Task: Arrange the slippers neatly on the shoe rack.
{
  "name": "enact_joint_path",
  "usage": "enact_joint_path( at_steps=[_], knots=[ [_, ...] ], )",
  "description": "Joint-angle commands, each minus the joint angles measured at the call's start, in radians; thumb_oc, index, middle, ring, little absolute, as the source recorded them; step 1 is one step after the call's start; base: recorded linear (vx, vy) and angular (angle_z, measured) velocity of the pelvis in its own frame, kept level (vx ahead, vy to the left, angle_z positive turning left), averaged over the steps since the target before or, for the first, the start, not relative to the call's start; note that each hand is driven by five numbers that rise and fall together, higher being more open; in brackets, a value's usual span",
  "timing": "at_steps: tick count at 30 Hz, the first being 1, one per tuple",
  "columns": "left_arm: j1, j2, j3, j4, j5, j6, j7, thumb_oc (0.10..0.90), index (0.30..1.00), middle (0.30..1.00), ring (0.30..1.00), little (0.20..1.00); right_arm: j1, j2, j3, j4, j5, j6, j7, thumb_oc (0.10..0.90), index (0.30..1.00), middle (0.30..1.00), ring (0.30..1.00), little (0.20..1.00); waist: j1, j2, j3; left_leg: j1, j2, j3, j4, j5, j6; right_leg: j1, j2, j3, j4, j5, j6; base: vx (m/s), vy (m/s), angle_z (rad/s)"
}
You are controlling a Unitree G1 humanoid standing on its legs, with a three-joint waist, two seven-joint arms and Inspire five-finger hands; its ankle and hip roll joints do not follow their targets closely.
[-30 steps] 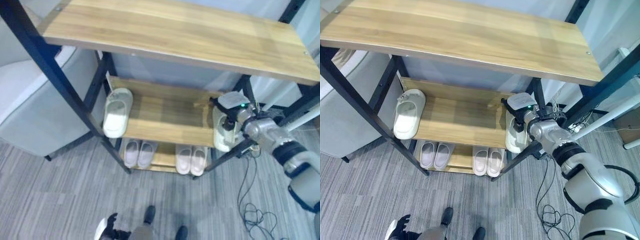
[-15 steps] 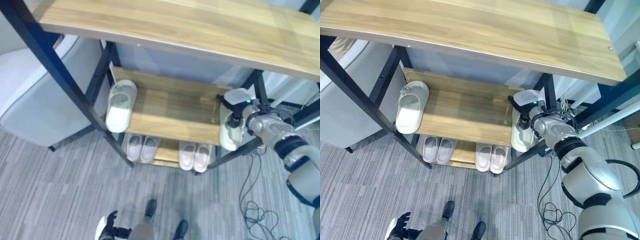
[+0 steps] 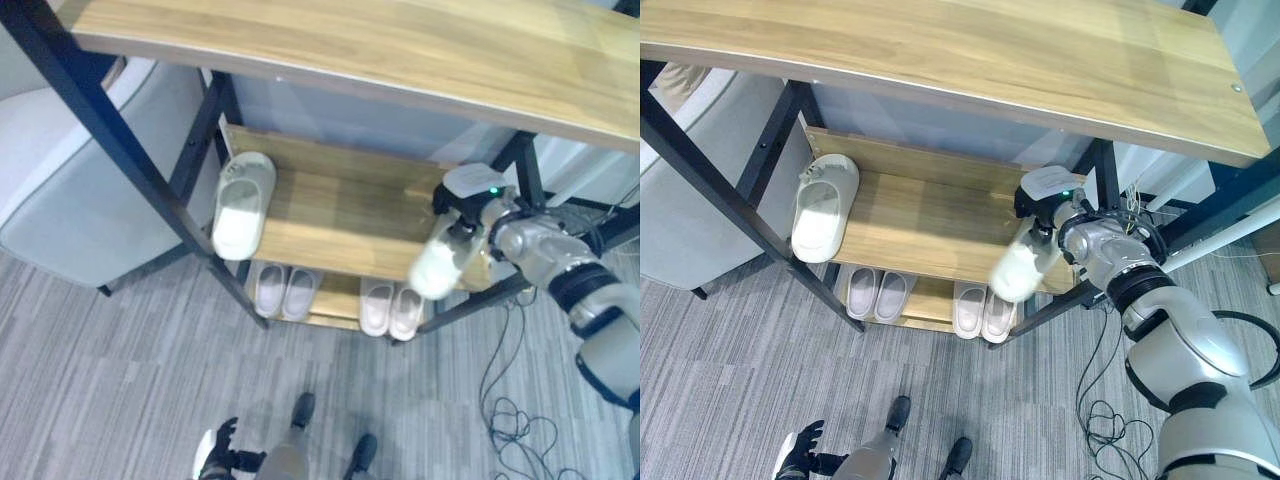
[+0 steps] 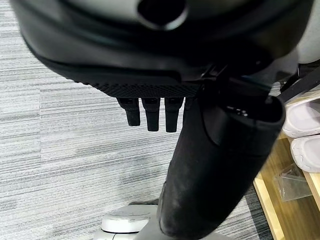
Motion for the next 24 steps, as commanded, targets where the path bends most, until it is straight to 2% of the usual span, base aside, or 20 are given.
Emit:
enact_joint_path(
  at_steps=[1, 3, 11, 20, 22, 24],
  knots=[
    [-0.024, 0.001, -0.024, 0.001, 0.004, -0.016, 0.022, 0.800, 0.900, 0.900, 0.900, 0.900, -0.095, -0.111, 0.002, -0.143, -0.015, -0.005, -0.102, 0.400, 0.300, 0.300, 0.300, 0.300, 0.024, -0.008, -0.029, 0.062, 0.004, -0.026, -0.007, -0.070, -0.034, 0.025, -0.057, 0.054, -0.001, 0.010, 0.090, 0.00, 0.000, 0.00],
    [-0.026, 0.000, -0.025, 0.006, 0.019, -0.017, 0.025, 0.800, 0.900, 0.900, 0.900, 0.900, -0.089, -0.126, -0.020, -0.244, -0.045, -0.018, -0.137, 0.400, 0.300, 0.300, 0.300, 0.300, 0.024, -0.010, -0.028, 0.064, 0.007, -0.022, -0.007, -0.073, -0.034, 0.026, -0.057, 0.053, -0.001, 0.008, 0.091, 0.00, -0.016, 0.00],
    [-0.042, 0.015, -0.041, 0.009, 0.063, -0.025, 0.053, 0.800, 0.900, 0.900, 0.900, 0.900, -0.149, -0.095, -0.023, -0.346, -0.151, -0.025, -0.237, 0.400, 0.300, 0.300, 0.300, 0.300, 0.049, -0.015, -0.010, 0.062, 0.008, -0.028, -0.007, -0.071, -0.036, 0.027, -0.057, 0.043, -0.001, 0.007, 0.090, 0.00, -0.007, 0.02],
    [-0.052, 0.037, -0.064, 0.011, 0.079, -0.035, 0.092, 0.800, 0.900, 0.900, 0.900, 0.900, -0.205, -0.017, -0.007, -0.229, -0.199, 0.016, -0.326, 0.400, 0.300, 0.300, 0.300, 0.300, 0.102, -0.030, 0.027, 0.041, 0.002, -0.072, -0.007, -0.061, -0.036, 0.032, -0.057, 0.004, 0.001, 0.003, 0.093, 0.02, -0.019, 0.12],
    [-0.051, 0.038, -0.068, 0.012, 0.080, -0.035, 0.093, 0.800, 0.900, 0.900, 0.900, 0.900, -0.205, -0.013, -0.014, -0.218, -0.201, 0.019, -0.338, 0.400, 0.300, 0.300, 0.300, 0.300, 0.106, -0.030, 0.031, 0.038, 0.000, -0.078, -0.007, -0.059, -0.036, 0.034, -0.057, -0.003, 0.001, 0.001, 0.093, 0.02, -0.003, 0.35],
    [-0.051, 0.040, -0.078, 0.013, 0.086, -0.037, 0.096, 0.800, 0.900, 0.900, 0.900, 0.900, -0.205, -0.024, -0.022, -0.197, -0.197, 0.018, -0.366, 0.400, 0.300, 0.300, 0.300, 0.300, 0.131, -0.028, 0.042, 0.030, -0.007, -0.099, -0.007, -0.059, -0.041, 0.043, -0.058, -0.032, 0.002, -0.008, 0.095, 0.04, -0.028, 0.29]
  ],
)
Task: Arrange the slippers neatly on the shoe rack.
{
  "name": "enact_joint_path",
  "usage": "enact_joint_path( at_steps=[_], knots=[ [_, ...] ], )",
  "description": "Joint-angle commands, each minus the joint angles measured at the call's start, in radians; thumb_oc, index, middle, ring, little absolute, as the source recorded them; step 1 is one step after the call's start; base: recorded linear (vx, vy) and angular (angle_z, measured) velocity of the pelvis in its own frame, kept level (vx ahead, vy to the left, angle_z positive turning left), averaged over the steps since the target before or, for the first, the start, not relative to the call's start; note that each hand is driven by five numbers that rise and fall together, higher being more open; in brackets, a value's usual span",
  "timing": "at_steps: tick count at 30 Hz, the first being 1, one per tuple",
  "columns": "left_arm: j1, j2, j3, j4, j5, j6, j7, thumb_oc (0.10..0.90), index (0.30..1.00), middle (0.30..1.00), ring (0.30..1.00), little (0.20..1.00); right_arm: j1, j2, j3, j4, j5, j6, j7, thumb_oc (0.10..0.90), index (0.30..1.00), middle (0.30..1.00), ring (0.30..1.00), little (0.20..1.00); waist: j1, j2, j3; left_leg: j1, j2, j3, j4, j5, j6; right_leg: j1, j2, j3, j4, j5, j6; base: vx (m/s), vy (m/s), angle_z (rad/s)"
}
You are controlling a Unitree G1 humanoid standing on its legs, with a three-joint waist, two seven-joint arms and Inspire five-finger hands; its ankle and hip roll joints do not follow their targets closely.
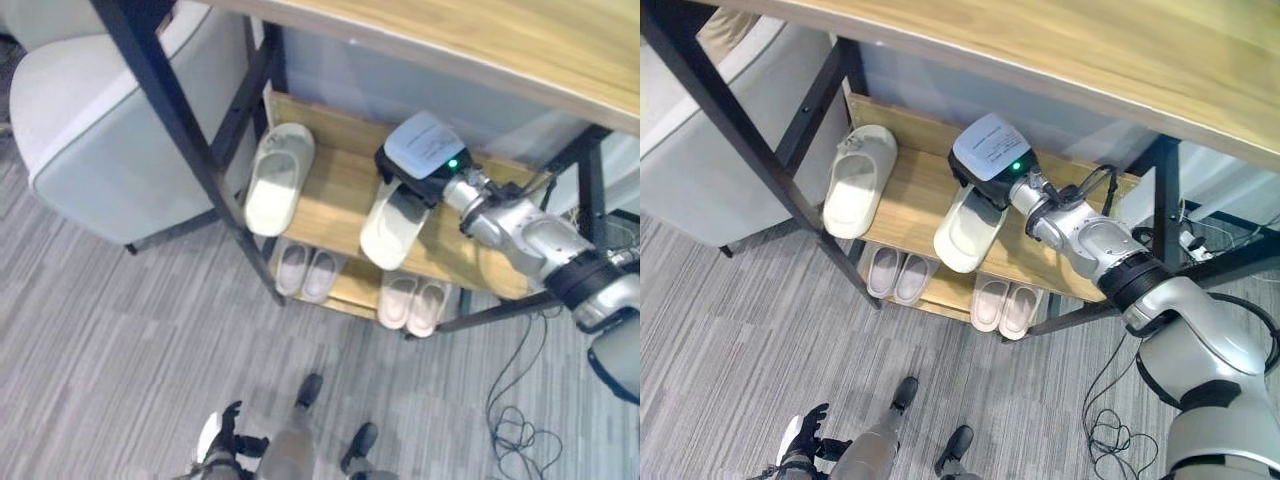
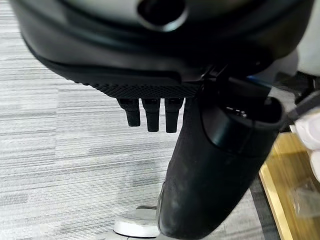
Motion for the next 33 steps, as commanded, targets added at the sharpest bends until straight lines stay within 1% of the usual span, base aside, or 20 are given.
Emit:
enact_joint_path(
  at_steps=[1, 2, 4, 5, 6, 8, 16, 17, 20, 28, 30, 33],
  knots=[
    [-0.002, 0.038, -0.045, 0.013, 0.040, -0.030, 0.042, 0.800, 0.900, 0.900, 0.900, 0.900, -0.159, -0.033, -0.029, 0.018, 0.004, 0.037, -0.142, 0.400, 0.300, 0.300, 0.300, 0.300, 0.046, -0.019, -0.036, 0.063, -0.010, -0.025, -0.007, -0.077, -0.024, 0.041, -0.068, 0.008, 0.002, 0.003, 0.089, 0.03, -0.022, 0.22],
    [-0.002, 0.038, -0.045, 0.013, 0.040, -0.030, 0.042, 0.800, 0.900, 0.900, 0.900, 0.900, -0.159, -0.033, -0.029, 0.017, 0.004, 0.037, -0.142, 0.400, 0.300, 0.300, 0.300, 0.300, 0.045, -0.019, -0.037, 0.062, -0.010, -0.026, -0.007, -0.077, -0.024, 0.041, -0.068, 0.007, 0.002, 0.003, 0.089, 0.01, -0.007, 0.41],
    [-0.004, 0.039, -0.057, 0.015, 0.050, -0.031, 0.044, 0.800, 0.900, 0.900, 0.900, 0.900, -0.152, -0.041, -0.051, 0.032, 0.015, 0.046, -0.166, 0.400, 0.300, 0.300, 0.300, 0.300, 0.061, -0.017, -0.030, 0.056, -0.017, -0.044, -0.007, -0.079, -0.028, 0.051, -0.070, -0.018, 0.003, -0.007, 0.090, 0.05, -0.018, 0.50],
    [-0.004, 0.039, -0.057, 0.015, 0.050, -0.031, 0.044, 0.800, 0.900, 0.900, 0.900, 0.900, -0.152, -0.041, -0.052, 0.032, 0.015, 0.046, -0.166, 0.400, 0.300, 0.300, 0.300, 0.300, 0.061, -0.017, -0.030, 0.056, -0.017, -0.045, -0.007, -0.079, -0.028, 0.051, -0.070, -0.019, 0.003, -0.008, 0.090, 0.07, -0.018, 0.31],
    [-0.005, 0.038, -0.060, 0.012, 0.050, -0.031, 0.043, 0.800, 0.900, 0.900, 0.900, 0.900, -0.145, -0.026, -0.072, 0.051, 0.031, 0.051, -0.183, 0.400, 0.300, 0.300, 0.300, 0.300, 0.069, -0.018, -0.027, 0.053, -0.023, -0.057, -0.007, -0.078, -0.028, 0.054, -0.071, -0.031, 0.004, -0.011, 0.090, 0.04, -0.009, 0.20],
    [-0.005, 0.042, -0.062, 0.007, 0.049, -0.032, 0.047, 0.800, 0.900, 0.900, 0.900, 0.900, -0.152, -0.016, -0.079, 0.069, 0.049, 0.050, -0.186, 0.400, 0.300, 0.300, 0.300, 0.300, 0.073, -0.020, -0.025, 0.052, -0.026, -0.063, -0.007, -0.079, -0.027, 0.056, -0.073, -0.037, 0.005, -0.012, 0.090, 0.04, -0.002, 0.19],
    [-0.025, 0.052, -0.061, -0.011, 0.032, -0.037, 0.055, 0.800, 0.900, 0.900, 0.900, 0.900, -0.186, 0.031, -0.082, 0.134, 0.109, 0.052, -0.197, 0.400, 0.300, 0.300, 0.300, 0.300, 0.095, -0.028, -0.017, 0.044, -0.036, -0.080, -0.007, -0.077, -0.028, 0.057, -0.078, -0.062, 0.008, -0.018, 0.089, 0.04, -0.002, 0.13],
    [-0.026, 0.054, -0.062, -0.017, 0.032, -0.037, 0.058, 0.800, 0.900, 0.900, 0.900, 0.900, -0.181, 0.034, -0.094, 0.148, 0.128, 0.051, -0.197, 0.800, 0.900, 0.900, 0.900, 0.900, 0.098, -0.030, -0.016, 0.041, -0.040, -0.085, -0.007, -0.078, -0.028, 0.057, -0.079, -0.070, 0.010, -0.019, 0.089, 0.03, 0.003, 0.14],
    [-0.026, 0.056, -0.062, -0.024, 0.033, -0.036, 0.064, 0.800, 0.900, 0.900, 0.900, 0.900, -0.165, 0.031, -0.121, 0.161, 0.159, 0.053, -0.206, 0.800, 0.900, 0.900, 0.900, 0.900, 0.100, -0.030, -0.013, 0.039, -0.044, -0.092, -0.007, -0.078, -0.028, 0.056, -0.081, -0.077, 0.014, -0.021, 0.090, 0.03, 0.009, 0.12],
    [-0.030, 0.048, -0.059, -0.018, 0.034, -0.027, 0.060, 0.800, 0.900, 0.900, 0.900, 0.900, -0.127, 0.036, -0.185, 0.158, 0.190, 0.058, -0.227, 0.800, 0.900, 0.900, 0.900, 0.900, 0.098, -0.028, -0.011, 0.046, -0.046, -0.094, -0.007, -0.083, -0.022, 0.058, -0.083, -0.079, 0.021, -0.023, 0.089, 0.00, 0.002, 0.05],
    [-0.036, 0.043, -0.062, -0.014, 0.031, -0.023, 0.055, 0.800, 0.900, 0.900, 0.900, 0.900, -0.103, 0.055, -0.240, 0.125, 0.245, 0.048, -0.236, 0.800, 0.900, 0.900, 0.900, 0.900, 0.095, -0.025, -0.012, 0.052, -0.045, -0.092, -0.007, -0.086, -0.021, 0.057, -0.084, -0.075, 0.023, -0.024, 0.088, 0.00, 0.000, 0.00],
    [-0.038, 0.037, -0.066, -0.009, 0.028, -0.021, 0.043, 0.800, 0.900, 0.900, 0.900, 0.900, -0.082, 0.068, -0.267, 0.108, 0.289, 0.031, -0.228, 0.800, 0.900, 0.900, 0.900, 0.900, 0.092, -0.025, -0.012, 0.057, -0.043, -0.089, -0.007, -0.089, -0.020, 0.059, -0.083, -0.072, 0.025, -0.025, 0.086, 0.00, 0.000, 0.00]
  ],
)
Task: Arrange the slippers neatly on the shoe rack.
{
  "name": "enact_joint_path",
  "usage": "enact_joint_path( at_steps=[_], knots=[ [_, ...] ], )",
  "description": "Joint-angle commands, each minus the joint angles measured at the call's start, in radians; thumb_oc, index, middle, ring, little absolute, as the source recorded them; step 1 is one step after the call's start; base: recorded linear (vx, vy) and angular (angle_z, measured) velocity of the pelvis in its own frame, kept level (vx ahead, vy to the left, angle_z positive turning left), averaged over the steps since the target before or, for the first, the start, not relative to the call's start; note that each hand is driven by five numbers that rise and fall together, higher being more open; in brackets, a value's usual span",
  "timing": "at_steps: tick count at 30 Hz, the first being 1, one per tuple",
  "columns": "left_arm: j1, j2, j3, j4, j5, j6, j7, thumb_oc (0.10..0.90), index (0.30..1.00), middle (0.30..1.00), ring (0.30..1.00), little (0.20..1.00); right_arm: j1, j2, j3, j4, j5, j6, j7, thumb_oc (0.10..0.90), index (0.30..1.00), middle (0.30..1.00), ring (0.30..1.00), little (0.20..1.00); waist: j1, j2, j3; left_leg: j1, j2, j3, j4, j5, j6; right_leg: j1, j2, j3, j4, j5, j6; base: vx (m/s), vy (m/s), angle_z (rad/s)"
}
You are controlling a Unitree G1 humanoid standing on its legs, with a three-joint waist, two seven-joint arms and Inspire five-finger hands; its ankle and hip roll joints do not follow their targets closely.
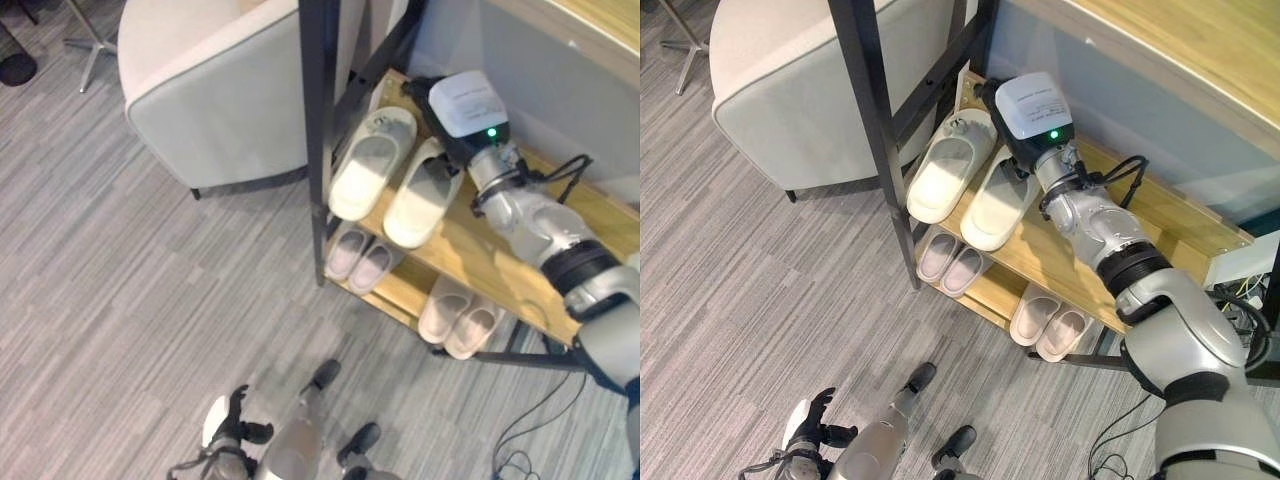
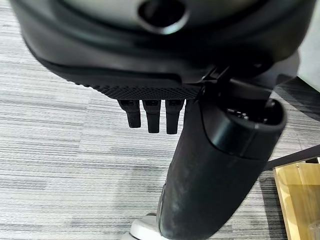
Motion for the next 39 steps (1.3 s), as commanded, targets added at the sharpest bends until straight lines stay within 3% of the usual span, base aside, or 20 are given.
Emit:
enact_joint_path(
  at_steps=[1, 8, 17, 30, 34, 39],
  knots=[
    [0.003, 0.024, -0.023, 0.020, -0.003, -0.019, 0.019, 0.800, 0.900, 0.900, 0.900, 0.900, -0.053, -0.016, -0.087, -0.043, 0.094, -0.011, -0.094, 0.800, 0.900, 0.900, 0.900, 0.900, 0.016, -0.010, -0.033, 0.119, 0.012, 0.055, -0.008, -0.124, -0.013, 0.058, -0.066, 0.060, 0.025, 0.003, 0.071, 0.00, 0.000, 0.00],
    [0.007, 0.010, -0.035, 0.034, -0.027, -0.016, -0.018, 0.800, 0.900, 0.900, 0.900, 0.900, 0.000, 0.047, -0.165, -0.034, 0.294, -0.063, -0.048, 0.800, 0.900, 0.900, 0.900, 0.900, 0.007, -0.015, -0.033, 0.124, 0.018, 0.061, -0.008, -0.126, -0.014, 0.056, -0.062, 0.065, 0.025, 0.004, 0.068, 0.00, 0.001, 0.00],
    [0.009, 0.010, -0.014, 0.069, -0.053, -0.009, -0.038, 0.800, 0.900, 0.900, 0.900, 0.900, 0.008, 0.068, -0.115, 0.000, 0.327, -0.070, 0.020, 0.800, 0.900, 0.900, 0.900, 0.900, -0.009, -0.027, -0.035, 0.127, 0.026, 0.067, -0.008, -0.128, -0.014, 0.053, -0.057, 0.070, 0.021, 0.004, 0.065, 0.00, 0.000, 0.00],
    [-0.001, 0.015, -0.019, 0.072, -0.038, -0.009, -0.051, 0.800, 0.900, 0.900, 0.900, 0.900, 0.050, 0.100, -0.074, -0.090, 0.331, -0.094, 0.075, 0.800, 0.900, 0.900, 0.900, 0.900, -0.023, -0.032, -0.035, 0.144, 0.033, 0.079, -0.008, -0.136, -0.010, 0.056, -0.057, 0.084, 0.024, 0.005, 0.063, 0.00, 0.002, -0.01],
    [-0.003, 0.008, -0.015, 0.073, -0.037, -0.007, -0.051, 0.800, 0.900, 0.900, 0.900, 0.900, 0.095, 0.108, -0.117, -0.153, 0.339, -0.106, 0.054, 0.800, 0.900, 0.900, 0.900, 0.900, -0.029, -0.031, -0.037, 0.153, 0.033, 0.080, -0.008, -0.141, -0.007, 0.061, -0.057, 0.083, 0.024, 0.004, 0.064, 0.00, 0.000, 0.00],
    [0.003, -0.004, -0.013, 0.077, -0.023, -0.002, -0.053, 0.800, 0.900, 0.900, 0.900, 0.900, 0.200, 0.132, -0.243, -0.247, 0.380, -0.140, 0.001, 0.800, 0.900, 0.900, 0.900, 0.900, -0.033, -0.019, -0.040, 0.161, 0.032, 0.081, -0.008, -0.147, -0.004, 0.065, -0.060, 0.085, 0.028, 0.002, 0.064, 0.00, 0.005, -0.05]
  ],
)
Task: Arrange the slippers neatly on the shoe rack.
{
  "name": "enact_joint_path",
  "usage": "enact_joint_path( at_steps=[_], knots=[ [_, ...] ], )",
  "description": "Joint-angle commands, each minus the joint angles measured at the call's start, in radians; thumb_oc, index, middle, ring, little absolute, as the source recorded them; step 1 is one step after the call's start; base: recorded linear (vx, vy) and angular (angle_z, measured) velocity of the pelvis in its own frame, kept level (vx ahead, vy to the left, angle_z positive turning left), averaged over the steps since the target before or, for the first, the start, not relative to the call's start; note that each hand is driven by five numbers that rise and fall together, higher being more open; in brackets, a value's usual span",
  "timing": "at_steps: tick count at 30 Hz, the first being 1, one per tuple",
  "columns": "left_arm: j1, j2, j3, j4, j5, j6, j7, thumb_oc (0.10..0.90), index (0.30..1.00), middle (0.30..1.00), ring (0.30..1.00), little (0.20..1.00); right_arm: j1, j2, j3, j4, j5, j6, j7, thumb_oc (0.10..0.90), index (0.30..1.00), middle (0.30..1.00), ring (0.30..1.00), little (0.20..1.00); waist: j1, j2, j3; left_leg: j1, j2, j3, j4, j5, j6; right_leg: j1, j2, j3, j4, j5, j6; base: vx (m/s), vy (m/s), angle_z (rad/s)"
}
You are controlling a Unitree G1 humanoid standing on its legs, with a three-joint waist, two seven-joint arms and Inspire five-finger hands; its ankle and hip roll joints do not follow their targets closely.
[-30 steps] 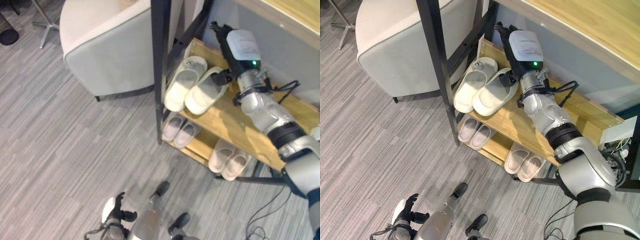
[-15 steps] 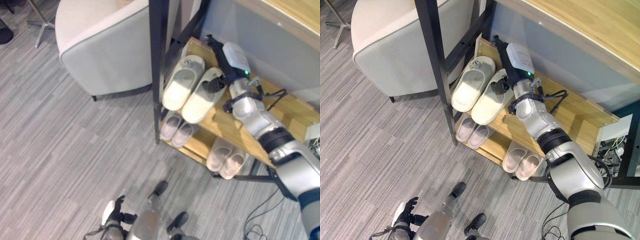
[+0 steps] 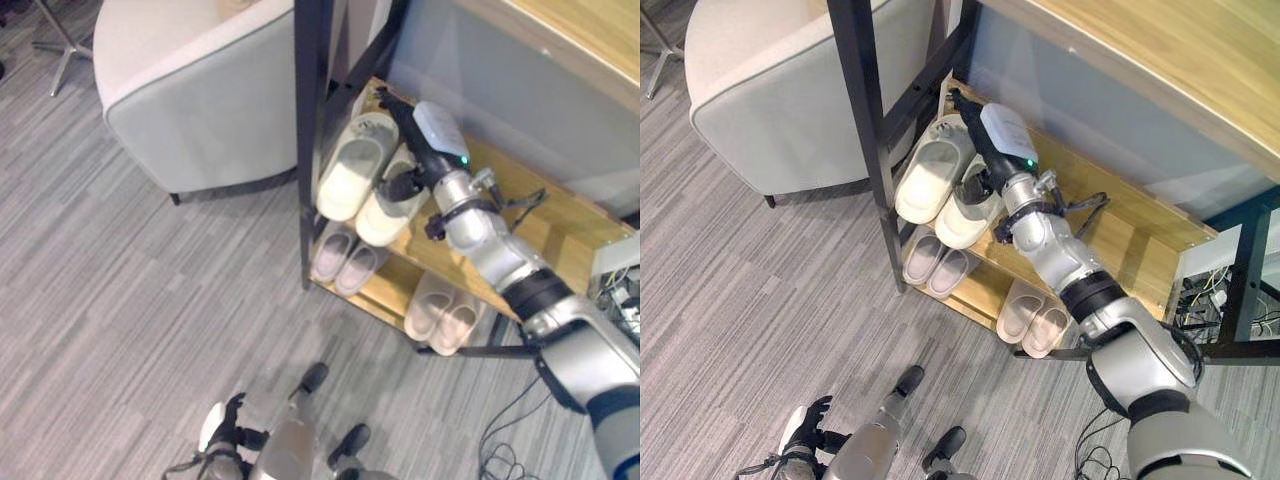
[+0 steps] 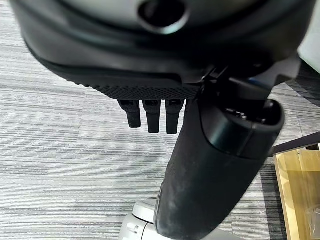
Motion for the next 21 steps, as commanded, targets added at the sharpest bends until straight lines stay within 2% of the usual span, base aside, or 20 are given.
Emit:
enact_joint_path(
  at_steps=[1, 2, 7, 8, 13, 21],
  knots=[
    [0.008, -0.015, -0.008, 0.034, 0.019, -0.009, -0.001, 0.800, 0.900, 0.900, 0.900, 0.900, -0.006, -0.003, -0.110, -0.052, 0.076, -0.083, -0.118, 0.800, 0.900, 0.900, 0.900, 0.900, -0.004, 0.014, -0.052, 0.120, 0.028, 0.057, -0.007, -0.140, 0.007, 0.032, -0.058, 0.058, 0.029, -0.006, 0.066, 0.00, 0.000, 0.00],
    [0.011, -0.023, -0.007, 0.039, 0.022, -0.006, 0.001, 0.800, 0.900, 0.900, 0.900, 0.900, 0.045, 0.034, -0.187, -0.079, 0.122, -0.107, -0.152, 0.800, 0.900, 0.900, 0.900, 0.900, -0.006, 0.021, -0.053, 0.123, 0.029, 0.060, -0.007, -0.143, 0.009, 0.034, -0.058, 0.059, 0.030, -0.007, 0.066, 0.00, 0.000, 0.00],
    [0.015, -0.031, 0.008, 0.048, 0.027, 0.001, 0.012, 0.800, 0.900, 0.900, 0.900, 0.900, 0.162, 0.097, -0.294, -0.166, 0.114, -0.129, -0.223, 0.800, 0.900, 0.900, 0.900, 0.900, -0.013, 0.032, -0.061, 0.128, 0.029, 0.062, -0.007, -0.145, 0.013, 0.038, -0.059, 0.059, 0.027, -0.005, 0.066, 0.00, 0.000, 0.00],
    [0.023, -0.035, 0.013, 0.044, 0.037, 0.004, 0.017, 0.800, 0.900, 0.900, 0.900, 0.900, 0.226, 0.118, -0.322, -0.210, 0.092, -0.132, -0.231, 0.800, 0.900, 0.900, 0.900, 0.900, -0.018, 0.036, -0.066, 0.132, 0.030, 0.063, -0.007, -0.147, 0.015, 0.041, -0.060, 0.058, 0.027, -0.007, 0.066, 0.00, 0.000, 0.00],
    [0.040, -0.038, 0.019, 0.031, 0.044, 0.007, 0.016, 0.800, 0.900, 0.900, 0.900, 0.900, 0.323, 0.146, -0.349, -0.232, 0.111, -0.139, -0.220, 0.800, 0.900, 0.900, 0.900, 0.900, -0.025, 0.041, -0.072, 0.138, 0.033, 0.065, -0.007, -0.150, 0.015, 0.043, -0.059, 0.059, 0.029, -0.009, 0.067, 0.00, 0.000, -0.01],
    [0.066, -0.041, 0.032, 0.047, 0.024, 0.010, 0.015, 0.800, 0.900, 0.900, 0.900, 0.900, 0.400, 0.235, -0.334, -0.102, 0.312, -0.146, -0.151, 0.800, 0.900, 0.900, 0.900, 0.900, -0.038, 0.050, -0.082, 0.156, 0.035, 0.074, -0.007, -0.157, 0.016, 0.056, -0.057, 0.063, 0.023, -0.010, 0.064, 0.01, -0.006, -0.03]
  ],
)
